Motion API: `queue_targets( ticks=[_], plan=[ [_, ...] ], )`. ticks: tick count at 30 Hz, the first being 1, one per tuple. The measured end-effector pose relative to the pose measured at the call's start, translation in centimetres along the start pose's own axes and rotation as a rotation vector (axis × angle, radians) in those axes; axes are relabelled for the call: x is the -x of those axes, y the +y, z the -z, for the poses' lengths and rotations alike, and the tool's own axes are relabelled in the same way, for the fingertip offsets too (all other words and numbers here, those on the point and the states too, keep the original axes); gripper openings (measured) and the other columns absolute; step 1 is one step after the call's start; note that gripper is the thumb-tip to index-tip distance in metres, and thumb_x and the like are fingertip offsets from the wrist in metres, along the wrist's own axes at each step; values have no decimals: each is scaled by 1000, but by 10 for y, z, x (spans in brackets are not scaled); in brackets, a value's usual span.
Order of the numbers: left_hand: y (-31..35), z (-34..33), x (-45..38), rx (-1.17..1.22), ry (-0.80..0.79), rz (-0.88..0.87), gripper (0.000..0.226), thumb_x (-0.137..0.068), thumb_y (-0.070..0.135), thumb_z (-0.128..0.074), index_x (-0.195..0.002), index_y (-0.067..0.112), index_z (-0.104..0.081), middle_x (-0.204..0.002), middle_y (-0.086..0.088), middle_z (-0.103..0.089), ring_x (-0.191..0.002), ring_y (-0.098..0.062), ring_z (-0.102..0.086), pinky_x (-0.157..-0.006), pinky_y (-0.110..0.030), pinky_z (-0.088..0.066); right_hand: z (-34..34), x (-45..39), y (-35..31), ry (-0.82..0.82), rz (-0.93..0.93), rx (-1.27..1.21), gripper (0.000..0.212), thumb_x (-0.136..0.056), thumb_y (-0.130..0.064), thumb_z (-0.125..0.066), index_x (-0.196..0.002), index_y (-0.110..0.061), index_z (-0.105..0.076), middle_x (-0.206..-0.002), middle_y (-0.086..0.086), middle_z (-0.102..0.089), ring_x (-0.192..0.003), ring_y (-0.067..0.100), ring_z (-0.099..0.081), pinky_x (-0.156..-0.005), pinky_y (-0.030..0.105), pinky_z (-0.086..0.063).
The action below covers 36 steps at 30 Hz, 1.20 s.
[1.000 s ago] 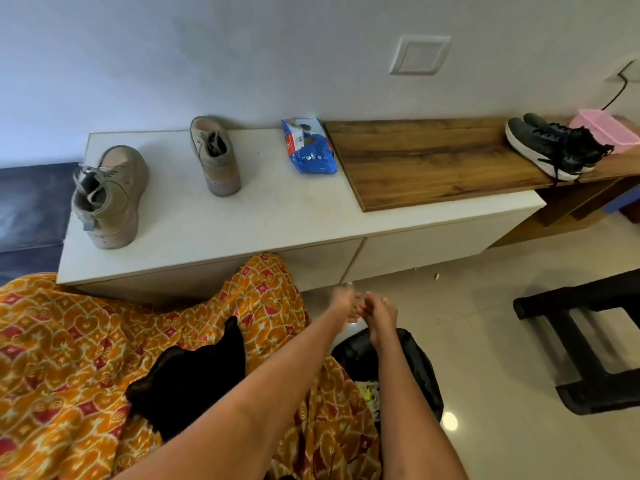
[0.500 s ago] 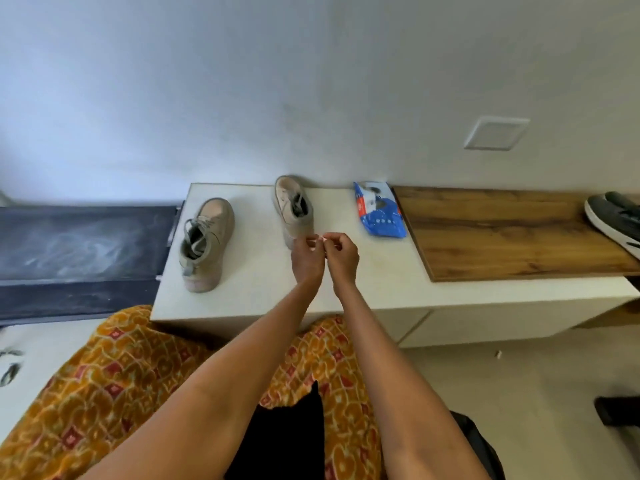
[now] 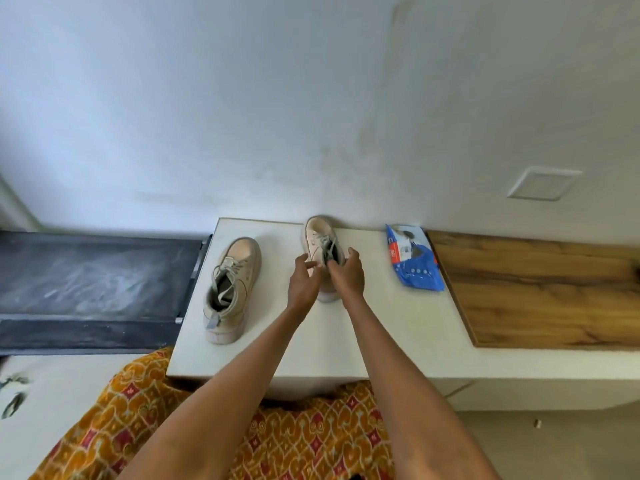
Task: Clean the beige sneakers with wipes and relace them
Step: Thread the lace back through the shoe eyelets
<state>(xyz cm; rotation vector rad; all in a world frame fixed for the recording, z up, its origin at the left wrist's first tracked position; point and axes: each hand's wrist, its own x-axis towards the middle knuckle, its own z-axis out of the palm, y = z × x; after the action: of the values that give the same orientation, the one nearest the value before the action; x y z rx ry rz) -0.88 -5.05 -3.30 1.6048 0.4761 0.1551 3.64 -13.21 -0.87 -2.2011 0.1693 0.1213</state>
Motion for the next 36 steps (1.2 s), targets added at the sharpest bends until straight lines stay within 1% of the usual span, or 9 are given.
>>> queue_targets(
  ticks=[4,8,13,18,23,25,28,31,36],
  plan=[
    [4,2,8,-134,158,-32,37,-96,32,-41,-129,17,-43,-121,-6,-58,-102,-22,-58,-85,-36,-48,3,16,5,-30,84,91,48,-86,-23,-55,-133,-17,-48,-126,10,-55,-111,27,-56,-89,34,-49],
    [-12,23,29,-263,129,-132,32,-98,30,-37,-125,18,-49,-118,-3,-60,-102,-20,-58,-80,-33,-46,3,46,19,-96,117,116,44,-80,-26,-54,-125,-28,-53,-110,9,-61,-94,25,-61,-79,38,-54],
    [-34,56,68,-356,47,-243,16,-96,21,-40,-107,22,-51,-77,-1,-64,-70,-19,-58,-55,-29,-38,5,93,29,-210,217,241,49,-85,-23,-52,-133,-32,-43,-102,7,-65,-90,22,-62,-72,29,-49],
    [-42,83,103,-337,11,-307,14,-96,21,-46,-104,25,-57,-73,9,-61,-69,-5,-59,-60,-26,-46,2,127,36,-227,327,277,43,-90,-32,-53,-132,-34,-48,-100,0,-64,-94,20,-62,-77,30,-49],
    [-40,98,107,-436,-95,-463,13,-91,24,-57,-104,22,-60,-87,9,-51,-72,-6,-54,-65,-26,-49,-5,147,42,-59,405,231,36,-93,-29,-55,-129,-31,-51,-110,-3,-47,-102,13,-52,-76,26,-49],
    [-34,98,105,-399,-89,-412,7,-91,26,-60,-91,19,-58,-87,3,-53,-73,-11,-56,-65,-28,-49,-7,148,39,-16,452,218,31,-93,-25,-55,-123,-29,-56,-111,-3,-48,-104,11,-50,-74,24,-49],
    [-24,100,102,-127,-112,-128,21,-94,29,-53,-85,10,-52,-89,-9,-53,-71,-16,-57,-56,-26,-49,-5,145,31,33,463,196,16,-91,-26,-56,-106,-26,-63,-107,-4,-49,-100,8,-49,-72,25,-49],
    [-15,103,100,190,-149,90,19,-96,25,-48,-91,8,-55,-87,-6,-55,-78,-14,-54,-59,-25,-47,-1,136,27,72,295,12,8,-91,-26,-57,-94,-20,-59,-102,-4,-52,-95,11,-52,-73,26,-46],
    [18,107,97,509,-128,134,15,-94,21,-51,-86,10,-58,-82,-3,-53,-78,-16,-52,-70,-31,-46,4,131,17,-40,-122,-803,3,-94,-15,-49,-97,-14,-49,-100,9,-65,-95,21,-62,-78,31,-51]
  ],
)
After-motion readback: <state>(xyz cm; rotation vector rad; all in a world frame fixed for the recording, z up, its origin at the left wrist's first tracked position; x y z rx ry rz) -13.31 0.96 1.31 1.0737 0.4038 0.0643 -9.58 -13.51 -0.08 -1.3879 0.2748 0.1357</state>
